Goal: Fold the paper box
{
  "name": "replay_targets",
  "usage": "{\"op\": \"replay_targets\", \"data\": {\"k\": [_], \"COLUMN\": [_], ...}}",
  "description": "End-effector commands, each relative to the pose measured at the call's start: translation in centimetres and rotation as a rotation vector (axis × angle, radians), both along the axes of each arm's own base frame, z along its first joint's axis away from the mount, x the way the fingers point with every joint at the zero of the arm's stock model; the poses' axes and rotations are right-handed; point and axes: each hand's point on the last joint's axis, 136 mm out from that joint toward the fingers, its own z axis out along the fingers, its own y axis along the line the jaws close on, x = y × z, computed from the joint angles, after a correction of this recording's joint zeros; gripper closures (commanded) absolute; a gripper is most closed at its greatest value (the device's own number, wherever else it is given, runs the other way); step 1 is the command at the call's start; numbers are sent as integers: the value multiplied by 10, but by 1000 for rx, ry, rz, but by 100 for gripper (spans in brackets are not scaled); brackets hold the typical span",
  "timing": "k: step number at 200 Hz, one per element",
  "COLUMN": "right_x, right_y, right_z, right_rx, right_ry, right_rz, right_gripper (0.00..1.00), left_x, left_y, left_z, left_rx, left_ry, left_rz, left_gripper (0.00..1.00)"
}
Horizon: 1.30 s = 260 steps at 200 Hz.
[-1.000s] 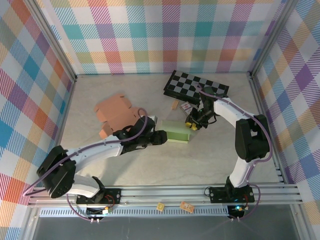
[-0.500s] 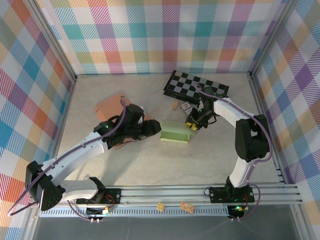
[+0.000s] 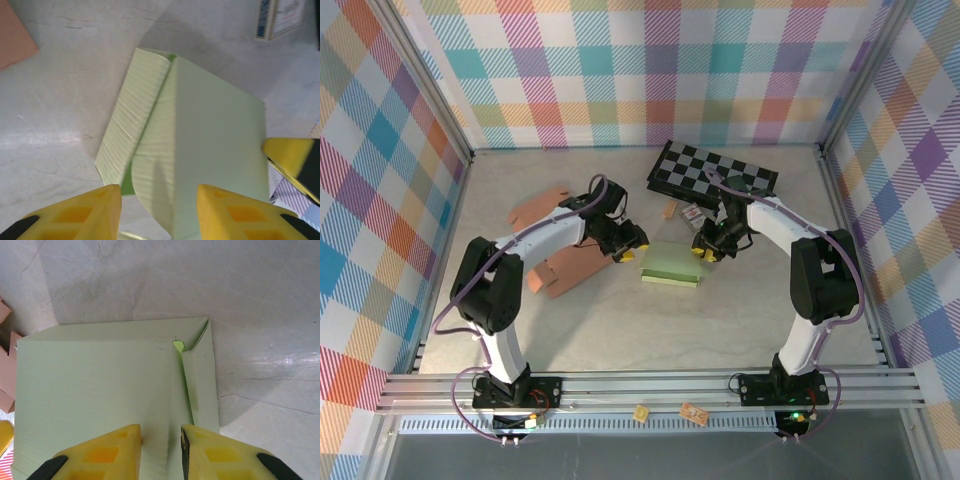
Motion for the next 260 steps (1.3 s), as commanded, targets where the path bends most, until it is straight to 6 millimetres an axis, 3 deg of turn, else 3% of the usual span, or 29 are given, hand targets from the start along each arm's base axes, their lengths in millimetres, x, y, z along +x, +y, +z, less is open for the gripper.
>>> {"op": "replay_targets", "data": {"k": [1,74,115,143,207,260], "right_x": [-3,-10,-24,-23,-27,-28], "right_y": [-2,-5,20,29,-1,5], "right_z": [7,33,35,28,17,7], "right_rx": [-16,-17,163,215,44,94], "right_ry": [-21,-34,9,42,48,43], "right_rz": [13,27,83,97,113,126], "right_gripper": [70,38,26,23,24,28], "left_x": [2,4,7,8,4,4], "left_y": [1,-7,-7,-8,-6,-6], "left_z": [13,-5,-17,-21,-31,-39], "left_rx": [-9,-59,-105,-122,-127,-121], "left_ry": [-31,-30,-24,-27,-16,-11], "left_rz": [-39,-92,-78,-63,-49,-52], "left_gripper": [57,54,52,52,53,55]}}
